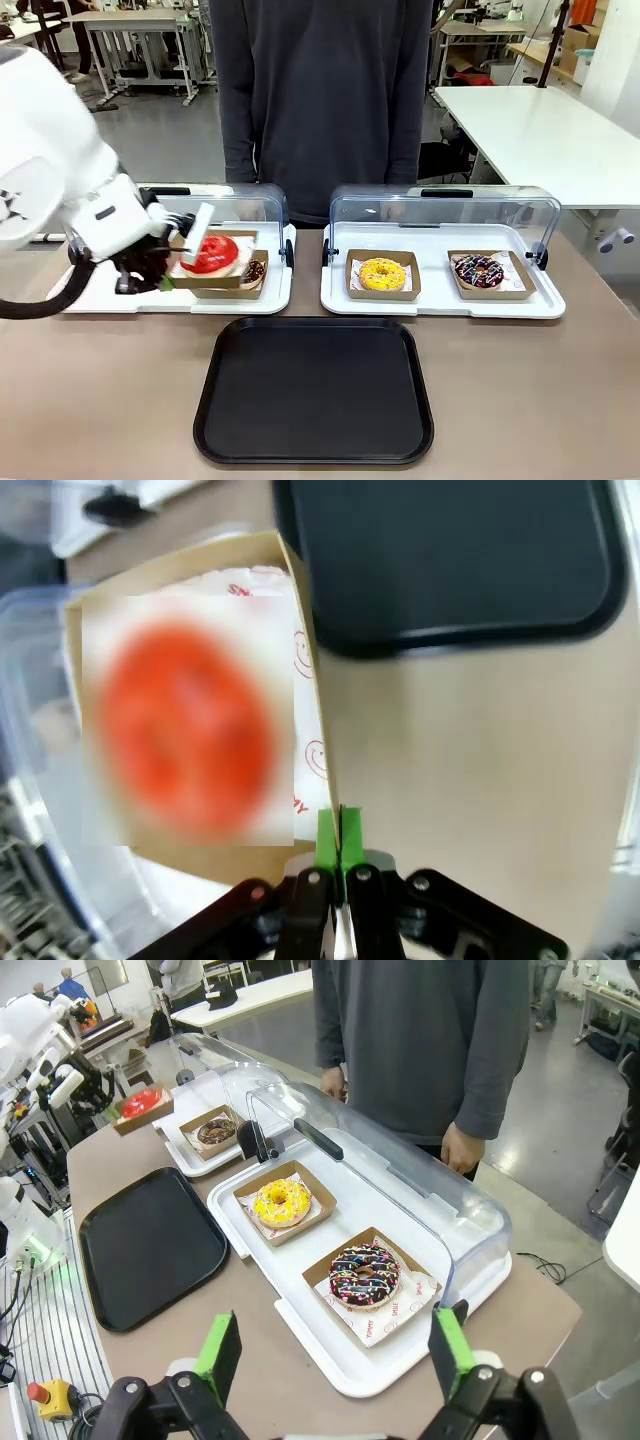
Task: Move the first donut from the left to the tray.
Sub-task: Pick up the Paper togo box containing the Donut indicated by the person and place it on the Handle tray.
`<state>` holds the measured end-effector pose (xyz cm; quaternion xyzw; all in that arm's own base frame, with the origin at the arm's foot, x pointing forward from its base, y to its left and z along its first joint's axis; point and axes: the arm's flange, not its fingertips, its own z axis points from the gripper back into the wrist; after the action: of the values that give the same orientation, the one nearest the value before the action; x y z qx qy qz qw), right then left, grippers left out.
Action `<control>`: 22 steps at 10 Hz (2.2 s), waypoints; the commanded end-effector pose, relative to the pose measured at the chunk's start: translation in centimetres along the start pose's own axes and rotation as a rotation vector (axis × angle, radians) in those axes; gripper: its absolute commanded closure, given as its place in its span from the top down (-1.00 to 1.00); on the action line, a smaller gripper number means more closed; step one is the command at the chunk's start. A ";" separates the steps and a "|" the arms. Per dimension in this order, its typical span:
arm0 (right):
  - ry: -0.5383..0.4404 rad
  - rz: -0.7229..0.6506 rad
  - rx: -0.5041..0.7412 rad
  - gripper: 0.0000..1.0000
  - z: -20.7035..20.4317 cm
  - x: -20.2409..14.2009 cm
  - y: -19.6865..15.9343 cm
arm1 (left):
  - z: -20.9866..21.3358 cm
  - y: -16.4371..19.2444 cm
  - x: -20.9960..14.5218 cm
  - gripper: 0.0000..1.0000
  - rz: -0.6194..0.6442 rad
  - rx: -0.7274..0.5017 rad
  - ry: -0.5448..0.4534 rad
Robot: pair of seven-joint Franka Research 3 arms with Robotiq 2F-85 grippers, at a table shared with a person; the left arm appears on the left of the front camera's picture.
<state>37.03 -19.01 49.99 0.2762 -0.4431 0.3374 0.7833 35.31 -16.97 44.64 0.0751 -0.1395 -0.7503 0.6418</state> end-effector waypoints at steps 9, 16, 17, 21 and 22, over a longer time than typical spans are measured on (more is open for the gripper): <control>-0.030 0.019 -0.001 1.00 -0.1 0.3 -0.2 | -10.0 -16.1 12.8 -0.97 -0.041 0.045 0.044; -0.030 0.019 -0.001 1.00 -0.1 0.3 -0.2 | -13.0 -19.3 12.6 -0.97 0.016 0.044 0.070; -0.030 0.019 -0.001 1.00 -0.1 0.3 -0.2 | -12.9 -19.3 12.5 -0.97 0.022 0.054 0.081; -0.030 0.019 -0.001 1.00 -0.1 0.3 -0.2 | -11.4 -18.3 11.8 1.00 0.042 0.043 0.067; -0.030 0.019 -0.001 1.00 -0.1 0.3 -0.2 | -10.4 -17.8 11.8 1.00 0.049 0.051 0.063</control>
<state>37.00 -19.06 49.98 0.2762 -0.4430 0.3369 0.7836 24.45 -36.21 30.57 0.1150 -0.1401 -0.7303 0.6586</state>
